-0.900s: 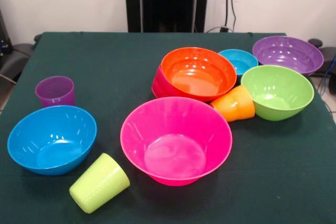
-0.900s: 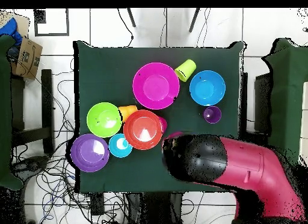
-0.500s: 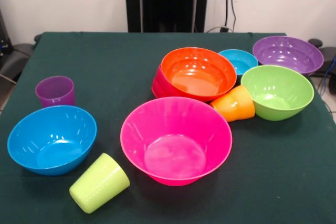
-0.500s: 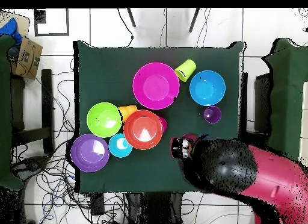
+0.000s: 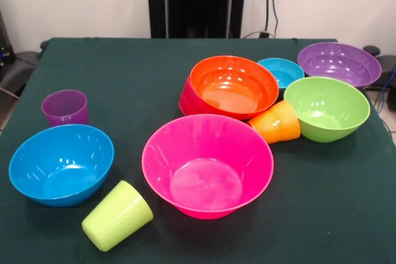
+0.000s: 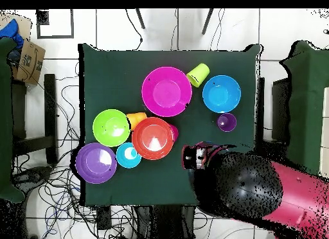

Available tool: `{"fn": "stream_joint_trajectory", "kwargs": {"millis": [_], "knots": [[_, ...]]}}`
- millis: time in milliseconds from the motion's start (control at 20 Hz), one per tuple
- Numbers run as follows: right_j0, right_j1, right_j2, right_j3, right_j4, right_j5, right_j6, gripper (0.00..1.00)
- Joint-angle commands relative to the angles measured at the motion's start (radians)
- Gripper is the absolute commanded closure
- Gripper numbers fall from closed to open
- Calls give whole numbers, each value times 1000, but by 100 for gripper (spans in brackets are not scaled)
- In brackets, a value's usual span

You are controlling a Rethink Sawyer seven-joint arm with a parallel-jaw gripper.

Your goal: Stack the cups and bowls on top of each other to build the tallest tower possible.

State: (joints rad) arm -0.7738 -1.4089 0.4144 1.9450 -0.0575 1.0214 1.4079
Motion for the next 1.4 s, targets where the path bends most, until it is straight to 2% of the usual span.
{"fn": "stream_joint_trajectory", "kwargs": {"millis": [50, 250, 450, 850, 1050, 1400], "knots": [[-10, 90, 91, 99, -20, -79, -293, 0], [-38, 202, 130, 133, -67, -234, -260, 0], [-57, 283, 160, 141, -122, -326, -221, 0], [-54, 443, 156, 104, -258, -433, -119, 0], [-53, 538, 150, 74, -305, -484, -94, 0], [-32, 634, 126, 28, -380, -536, -40, 0]]}}
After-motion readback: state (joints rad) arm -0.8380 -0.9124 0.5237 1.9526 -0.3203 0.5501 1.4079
